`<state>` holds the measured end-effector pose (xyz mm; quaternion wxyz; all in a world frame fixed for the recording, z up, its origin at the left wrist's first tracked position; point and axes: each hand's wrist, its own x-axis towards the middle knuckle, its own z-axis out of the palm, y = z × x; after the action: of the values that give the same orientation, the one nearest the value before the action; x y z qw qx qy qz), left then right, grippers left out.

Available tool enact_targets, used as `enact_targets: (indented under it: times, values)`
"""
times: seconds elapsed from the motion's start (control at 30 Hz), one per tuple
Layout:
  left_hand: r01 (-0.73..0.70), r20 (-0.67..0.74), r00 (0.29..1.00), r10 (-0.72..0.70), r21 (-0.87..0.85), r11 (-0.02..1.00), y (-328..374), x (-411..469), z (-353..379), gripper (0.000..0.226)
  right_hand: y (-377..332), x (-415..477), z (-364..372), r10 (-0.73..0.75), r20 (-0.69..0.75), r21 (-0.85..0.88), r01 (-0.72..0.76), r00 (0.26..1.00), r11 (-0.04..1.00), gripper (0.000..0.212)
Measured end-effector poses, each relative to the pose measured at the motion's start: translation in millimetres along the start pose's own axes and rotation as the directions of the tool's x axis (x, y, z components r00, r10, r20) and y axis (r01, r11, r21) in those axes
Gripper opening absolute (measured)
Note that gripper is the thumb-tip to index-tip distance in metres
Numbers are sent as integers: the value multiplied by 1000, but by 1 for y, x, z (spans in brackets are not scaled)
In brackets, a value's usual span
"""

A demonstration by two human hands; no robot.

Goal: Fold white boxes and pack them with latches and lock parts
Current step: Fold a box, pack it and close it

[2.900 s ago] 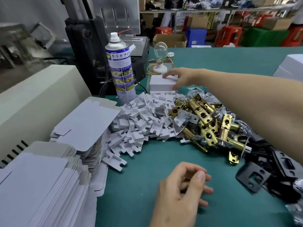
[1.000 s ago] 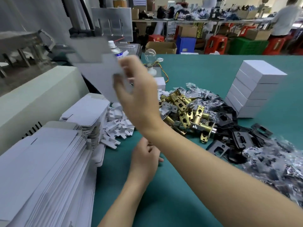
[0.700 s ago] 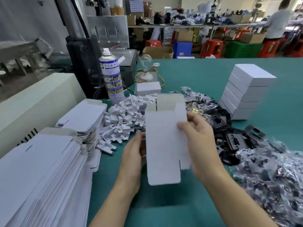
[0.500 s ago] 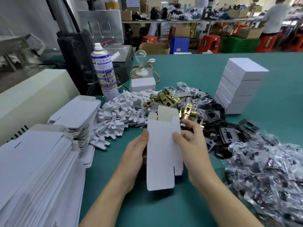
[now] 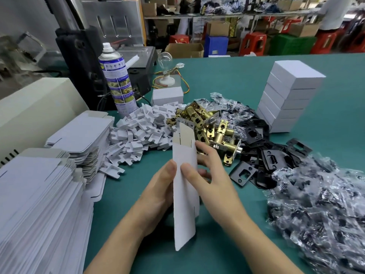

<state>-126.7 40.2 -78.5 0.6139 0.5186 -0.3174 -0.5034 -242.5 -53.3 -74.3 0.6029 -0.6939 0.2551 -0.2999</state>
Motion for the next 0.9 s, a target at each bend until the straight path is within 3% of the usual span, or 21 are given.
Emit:
enact_targets:
  times: [0.2,0.43,0.53,0.63,0.73,0.83,0.9]
  values:
    - [33,22,999,-33,0,999,0,-2,-2,113,-5,1,-9,-178,8,-273,173,984,946,48]
    - [28,65,997,-32,68,997,3,-4,4,84,-2,8,-20,-205,-29,-276,189,978,942,39]
    - [32,41,999,-34,45,998,5,-4,1,76,-3,9,-23,-216,-62,-206,200,974,958,38]
    - [17,-57,998,-13,75,997,8,-2,-6,53,-1,12,-26,-252,-92,-119,241,963,963,36]
    - [20,-112,994,-12,74,997,6,-1,-10,39,0,14,-25,-159,-93,46,164,983,985,30]
    - [-10,-194,981,19,48,999,5,1,-9,25,4,16,-27,3,-75,274,18,997,962,45]
    - [-34,-259,965,42,36,999,5,2,-10,22,3,15,-28,73,-21,277,-64,997,959,48]
